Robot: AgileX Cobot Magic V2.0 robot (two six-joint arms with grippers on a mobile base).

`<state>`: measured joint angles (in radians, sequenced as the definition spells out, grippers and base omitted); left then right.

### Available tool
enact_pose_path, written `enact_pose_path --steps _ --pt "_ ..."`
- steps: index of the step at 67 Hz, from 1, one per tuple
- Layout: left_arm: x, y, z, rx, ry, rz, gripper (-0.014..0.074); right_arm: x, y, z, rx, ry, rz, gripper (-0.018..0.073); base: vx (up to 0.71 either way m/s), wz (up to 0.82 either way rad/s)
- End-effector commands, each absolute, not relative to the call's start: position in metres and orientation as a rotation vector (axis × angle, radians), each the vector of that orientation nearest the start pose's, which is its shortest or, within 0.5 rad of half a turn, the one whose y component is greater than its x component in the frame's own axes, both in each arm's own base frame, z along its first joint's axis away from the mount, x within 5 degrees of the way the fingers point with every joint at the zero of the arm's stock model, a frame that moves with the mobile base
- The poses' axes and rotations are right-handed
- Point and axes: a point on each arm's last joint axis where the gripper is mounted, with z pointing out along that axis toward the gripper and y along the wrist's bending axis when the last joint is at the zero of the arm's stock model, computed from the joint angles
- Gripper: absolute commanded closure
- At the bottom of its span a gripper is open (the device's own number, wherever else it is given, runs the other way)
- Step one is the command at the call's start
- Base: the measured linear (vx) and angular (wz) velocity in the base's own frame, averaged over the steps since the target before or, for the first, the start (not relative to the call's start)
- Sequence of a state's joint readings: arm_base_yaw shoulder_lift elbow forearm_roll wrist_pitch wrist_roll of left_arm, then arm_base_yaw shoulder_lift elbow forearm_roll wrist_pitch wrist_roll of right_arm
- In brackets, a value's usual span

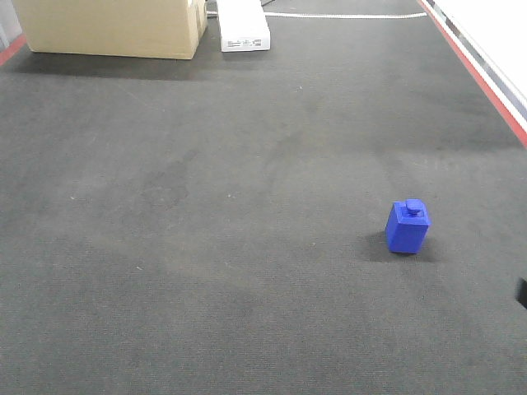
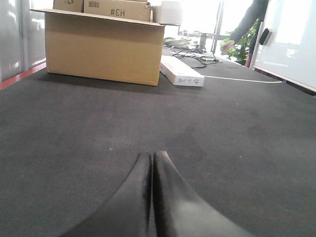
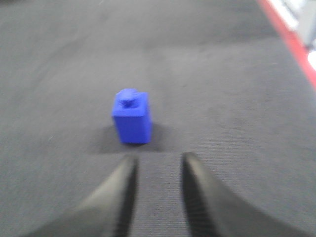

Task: Pour parts from conveyor to right shelf
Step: 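Lower the open right gripper over the blue block on the belt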

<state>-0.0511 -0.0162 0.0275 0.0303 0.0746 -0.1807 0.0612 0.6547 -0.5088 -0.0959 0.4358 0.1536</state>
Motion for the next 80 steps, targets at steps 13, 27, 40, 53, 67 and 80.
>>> enact_pose_path --steps 13,27,40,53,67,80 --pt "0.056 -0.003 0.198 -0.081 1.508 -0.176 0.0603 0.199 0.021 0.318 -0.055 2.126 0.055 0.0010 0.00 0.00" --pt "0.056 -0.003 0.198 -0.081 1.508 -0.176 0.0603 0.260 0.028 0.323 -0.050 2.249 0.041 -0.0026 0.00 0.00" --pt "0.056 -0.003 0.198 -0.081 1.508 -0.176 0.0603 0.314 0.035 0.321 -0.024 2.390 0.048 -0.0026 0.00 0.00" --pt "0.056 -0.003 0.198 -0.081 1.508 -0.176 0.0603 0.353 0.042 0.314 0.002 2.497 0.076 -0.0026 0.00 0.00" --pt "0.056 -0.003 0.198 -0.081 1.508 -0.176 0.0603 0.381 0.045 0.291 0.012 2.604 0.070 -0.0026 0.00 0.00" --pt "0.056 -0.003 0.198 -0.081 1.508 -0.176 0.0603 0.393 0.046 0.258 0.075 2.710 0.070 -0.0022 0.00 0.00"
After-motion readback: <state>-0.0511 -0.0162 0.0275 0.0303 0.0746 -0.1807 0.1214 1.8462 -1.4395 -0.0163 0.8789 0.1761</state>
